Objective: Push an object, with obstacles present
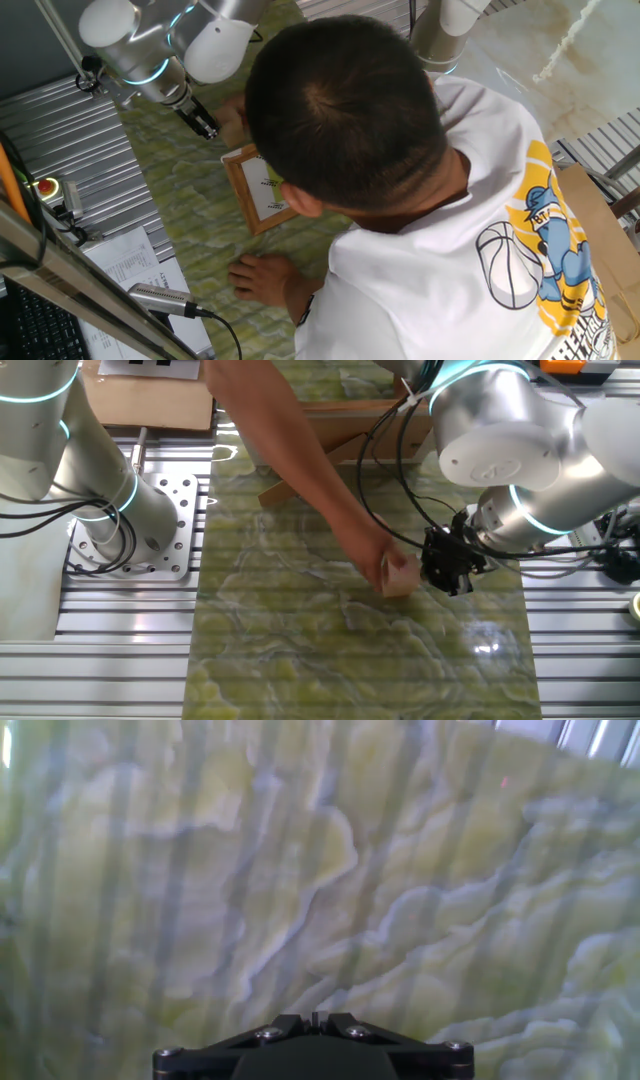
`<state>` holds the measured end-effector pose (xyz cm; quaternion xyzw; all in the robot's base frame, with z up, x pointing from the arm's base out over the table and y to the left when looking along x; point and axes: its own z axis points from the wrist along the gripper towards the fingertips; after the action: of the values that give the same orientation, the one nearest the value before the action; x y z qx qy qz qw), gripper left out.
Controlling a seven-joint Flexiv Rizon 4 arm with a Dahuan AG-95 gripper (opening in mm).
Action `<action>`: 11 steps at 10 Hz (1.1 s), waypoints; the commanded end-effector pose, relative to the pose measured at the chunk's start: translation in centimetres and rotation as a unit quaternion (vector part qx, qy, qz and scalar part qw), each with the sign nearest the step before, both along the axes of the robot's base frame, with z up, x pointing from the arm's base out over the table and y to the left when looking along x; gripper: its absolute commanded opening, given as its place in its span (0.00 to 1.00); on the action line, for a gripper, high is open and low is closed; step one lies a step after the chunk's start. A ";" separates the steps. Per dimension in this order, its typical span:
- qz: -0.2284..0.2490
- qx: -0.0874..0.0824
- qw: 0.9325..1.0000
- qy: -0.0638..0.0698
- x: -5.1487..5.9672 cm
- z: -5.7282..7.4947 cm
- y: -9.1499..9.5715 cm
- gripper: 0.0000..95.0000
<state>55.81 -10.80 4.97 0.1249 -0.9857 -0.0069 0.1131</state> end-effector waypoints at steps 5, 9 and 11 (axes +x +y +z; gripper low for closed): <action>-0.024 -0.023 0.998 -0.059 2.9 6.0 2.6 0.00; -0.023 -0.025 0.996 -0.077 0.4 9.5 3.9 0.00; -0.034 -0.025 0.994 -0.101 -0.7 10.1 2.7 0.00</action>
<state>55.25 -7.93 14.92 0.0946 -0.9949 0.0253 0.0230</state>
